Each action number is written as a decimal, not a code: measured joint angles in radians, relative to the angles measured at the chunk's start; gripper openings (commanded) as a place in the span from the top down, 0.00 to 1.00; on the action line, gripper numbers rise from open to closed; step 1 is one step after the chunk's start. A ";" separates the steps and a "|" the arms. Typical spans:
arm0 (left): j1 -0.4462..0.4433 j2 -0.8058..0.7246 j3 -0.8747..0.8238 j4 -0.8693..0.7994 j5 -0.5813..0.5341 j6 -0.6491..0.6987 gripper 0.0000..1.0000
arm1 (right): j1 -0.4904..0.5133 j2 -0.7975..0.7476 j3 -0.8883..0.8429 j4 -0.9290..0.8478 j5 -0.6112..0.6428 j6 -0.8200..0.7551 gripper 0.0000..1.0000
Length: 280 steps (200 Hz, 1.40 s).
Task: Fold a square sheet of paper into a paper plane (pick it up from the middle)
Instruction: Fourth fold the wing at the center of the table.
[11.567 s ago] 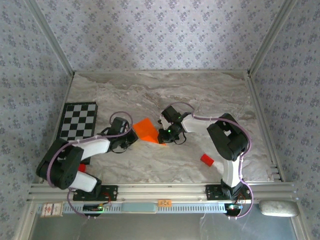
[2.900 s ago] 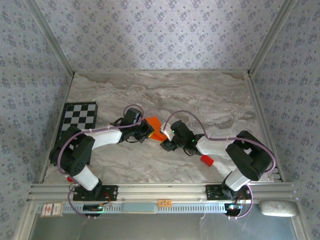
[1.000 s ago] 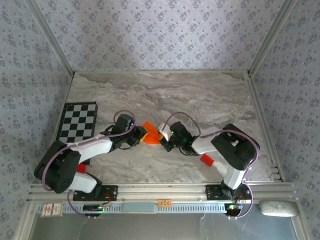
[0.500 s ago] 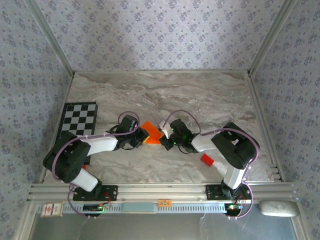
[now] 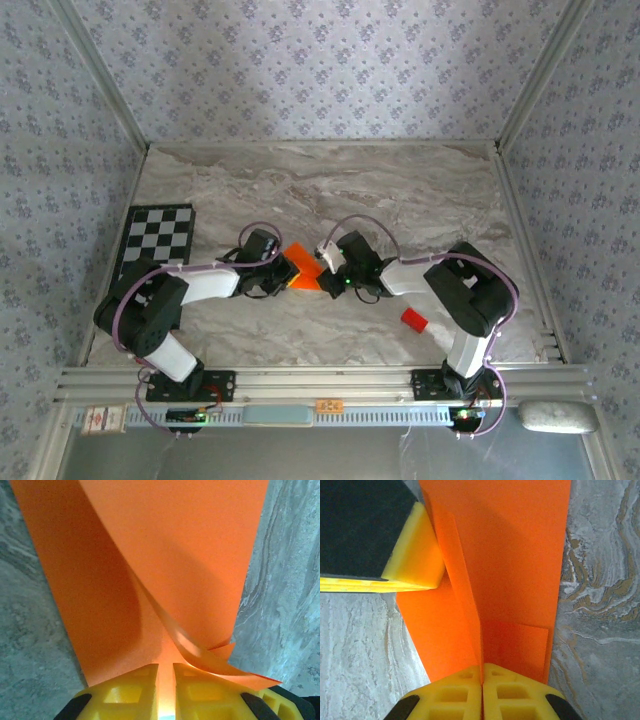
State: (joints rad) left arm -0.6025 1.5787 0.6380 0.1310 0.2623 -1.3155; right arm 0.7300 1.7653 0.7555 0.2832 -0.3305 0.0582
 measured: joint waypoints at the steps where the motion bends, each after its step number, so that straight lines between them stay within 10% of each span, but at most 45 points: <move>1: 0.000 0.000 0.000 -0.001 0.000 0.001 0.87 | 0.000 0.000 0.001 -0.001 -0.001 0.001 0.91; 280: 0.020 0.054 0.082 -0.113 -0.015 0.122 0.92 | -0.065 0.052 0.192 -0.331 -0.203 0.201 0.76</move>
State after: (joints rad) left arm -0.5823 1.6329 0.7197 0.0181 0.2470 -1.1934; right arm 0.6651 1.8172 0.9478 -0.0475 -0.5335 0.2588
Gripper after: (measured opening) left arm 0.079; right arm 0.255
